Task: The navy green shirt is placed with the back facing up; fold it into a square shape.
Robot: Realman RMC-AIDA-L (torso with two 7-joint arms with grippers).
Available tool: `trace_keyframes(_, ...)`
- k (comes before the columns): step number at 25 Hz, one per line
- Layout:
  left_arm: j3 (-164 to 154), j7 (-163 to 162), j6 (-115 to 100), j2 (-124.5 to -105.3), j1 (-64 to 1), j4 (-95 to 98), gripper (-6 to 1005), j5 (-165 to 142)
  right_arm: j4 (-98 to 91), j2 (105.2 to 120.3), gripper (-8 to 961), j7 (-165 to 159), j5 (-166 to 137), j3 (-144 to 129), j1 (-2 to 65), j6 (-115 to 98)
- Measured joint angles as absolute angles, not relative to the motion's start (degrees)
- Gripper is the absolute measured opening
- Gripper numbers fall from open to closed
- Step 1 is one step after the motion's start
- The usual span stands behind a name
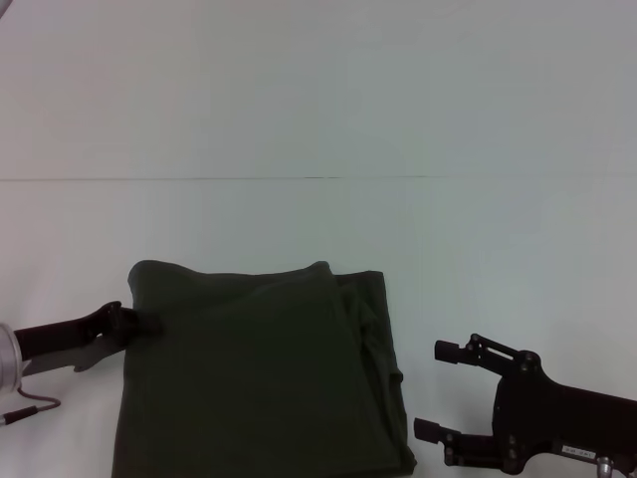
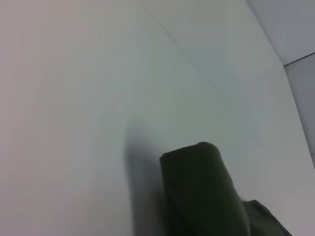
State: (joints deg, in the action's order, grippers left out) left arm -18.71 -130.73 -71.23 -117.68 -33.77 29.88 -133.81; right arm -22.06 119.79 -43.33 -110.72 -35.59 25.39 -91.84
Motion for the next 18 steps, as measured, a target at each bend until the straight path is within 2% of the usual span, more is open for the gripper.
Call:
trace_keyframes(8,-18.3,-122.3,-72.9,-117.85,-32.9,31.8,91,-132.3,-21.9,119.87,916,-43.4,-110.8,-35.6,25.6,-91.6)
trace_keyframes(18,-18.5,-101.6,-93.2,-119.79,-28.6,47.9,521,-124.8,-20.4,120.17,916,-45.5,-107.8,-35.1,29.0,-90.8)
